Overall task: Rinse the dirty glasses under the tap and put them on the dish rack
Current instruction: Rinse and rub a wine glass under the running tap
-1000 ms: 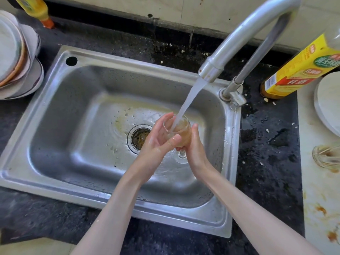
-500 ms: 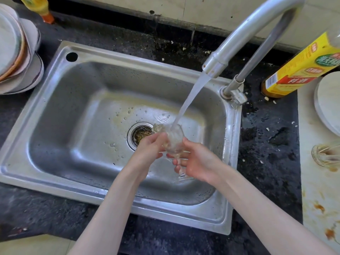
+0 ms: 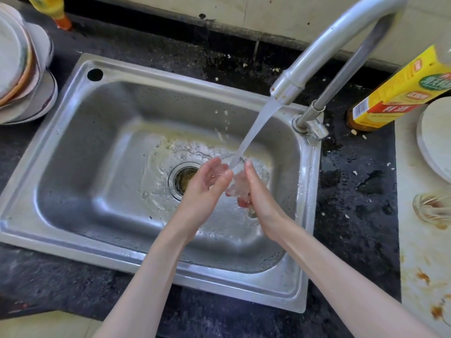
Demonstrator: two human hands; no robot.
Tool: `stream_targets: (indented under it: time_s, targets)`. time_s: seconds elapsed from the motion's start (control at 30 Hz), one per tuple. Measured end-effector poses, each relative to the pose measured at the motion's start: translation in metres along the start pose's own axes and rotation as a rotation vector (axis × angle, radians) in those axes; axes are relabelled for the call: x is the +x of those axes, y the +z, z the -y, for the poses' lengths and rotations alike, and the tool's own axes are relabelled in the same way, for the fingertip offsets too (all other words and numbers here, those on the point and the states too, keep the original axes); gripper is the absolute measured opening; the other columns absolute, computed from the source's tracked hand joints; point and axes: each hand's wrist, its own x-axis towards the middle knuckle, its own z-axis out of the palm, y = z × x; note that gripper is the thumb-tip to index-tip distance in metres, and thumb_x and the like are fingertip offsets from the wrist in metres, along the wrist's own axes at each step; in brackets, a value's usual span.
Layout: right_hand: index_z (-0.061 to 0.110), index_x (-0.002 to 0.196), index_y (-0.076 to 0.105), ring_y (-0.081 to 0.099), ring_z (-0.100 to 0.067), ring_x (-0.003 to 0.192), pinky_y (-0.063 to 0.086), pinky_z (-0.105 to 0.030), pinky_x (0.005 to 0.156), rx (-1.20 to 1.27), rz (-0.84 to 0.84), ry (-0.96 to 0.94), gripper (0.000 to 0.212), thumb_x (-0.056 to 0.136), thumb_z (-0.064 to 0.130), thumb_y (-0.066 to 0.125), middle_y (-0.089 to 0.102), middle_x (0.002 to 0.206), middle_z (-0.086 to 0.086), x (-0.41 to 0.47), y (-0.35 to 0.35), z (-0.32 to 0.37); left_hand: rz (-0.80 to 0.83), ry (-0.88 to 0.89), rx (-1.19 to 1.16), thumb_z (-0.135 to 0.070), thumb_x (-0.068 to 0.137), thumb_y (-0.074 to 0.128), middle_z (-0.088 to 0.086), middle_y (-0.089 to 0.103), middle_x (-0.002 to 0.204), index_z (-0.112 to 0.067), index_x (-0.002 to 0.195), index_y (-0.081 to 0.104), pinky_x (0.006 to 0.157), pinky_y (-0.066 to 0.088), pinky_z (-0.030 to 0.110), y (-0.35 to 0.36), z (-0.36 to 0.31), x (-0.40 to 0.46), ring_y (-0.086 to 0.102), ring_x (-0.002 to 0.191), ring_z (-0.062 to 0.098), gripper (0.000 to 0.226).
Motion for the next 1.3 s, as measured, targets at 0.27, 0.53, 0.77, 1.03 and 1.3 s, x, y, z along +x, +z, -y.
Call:
stream_targets:
  time_s: [0.27,0.53,0.77,1.03,1.3]
  targets:
    - [0.018,0.113,0.059,0.053,0.008,0.067,0.035,-0.018,0.064,0.055,-0.078,-0.219,0.057,0.099,0.052,0.016,0.065,0.088,0.01,0.01,0.001,0.001,-0.01,0.172,-0.072,-0.004,0.085,0.062,-0.011,0.056,0.123,-0.028,0.124,0.043,0.08,0.044,0.009,-0.004,-0.003,0.003,0.055,0.102,-0.011,0.05]
    - [0.006,0.126,0.055,0.052,0.009,0.052,0.033,-0.004,0.042,0.023,-0.095,-0.201,0.067,0.099,0.05,0.011,0.065,0.069,0.019,0.022,-0.01,0.001,-0.162,0.478,0.372,-0.028,0.078,0.064,-0.015,0.042,0.134,-0.029,0.13,0.04,0.103,0.039,0.03,-0.017,-0.001,0.0,0.04,0.126,0.0,0.056]
    - [0.009,0.119,0.049,0.059,-0.022,0.099,0.04,-0.034,0.081,-0.738,-0.019,0.019,0.064,0.094,0.061,0.021,0.063,0.109,-0.011,0.027,-0.028,0.008,-0.161,0.301,0.504,-0.009,0.082,0.068,-0.003,0.053,0.121,-0.013,0.125,0.053,0.099,0.041,0.042,-0.024,0.017,0.005,0.051,0.115,0.017,0.046]
    - [0.014,0.133,0.04,0.047,-0.032,0.12,0.037,-0.037,0.084,-0.99,-0.033,-0.025,0.058,0.096,0.056,0.025,0.052,0.131,-0.013,0.017,-0.023,0.018,-0.078,0.122,0.517,-0.01,0.083,0.066,-0.001,0.056,0.123,-0.014,0.127,0.051,0.093,0.045,0.029,-0.027,0.027,0.005,0.053,0.106,0.012,0.047]
    - [0.019,0.082,0.063,0.065,-0.026,0.084,0.048,-0.047,0.093,-0.241,-0.072,-0.197,0.067,0.093,0.062,0.013,0.065,0.075,-0.002,0.017,-0.016,0.019,0.056,0.504,0.534,-0.013,0.08,0.067,-0.018,0.061,0.093,-0.021,0.093,0.066,0.074,0.043,0.014,-0.022,0.001,-0.001,0.054,0.083,-0.003,0.016]
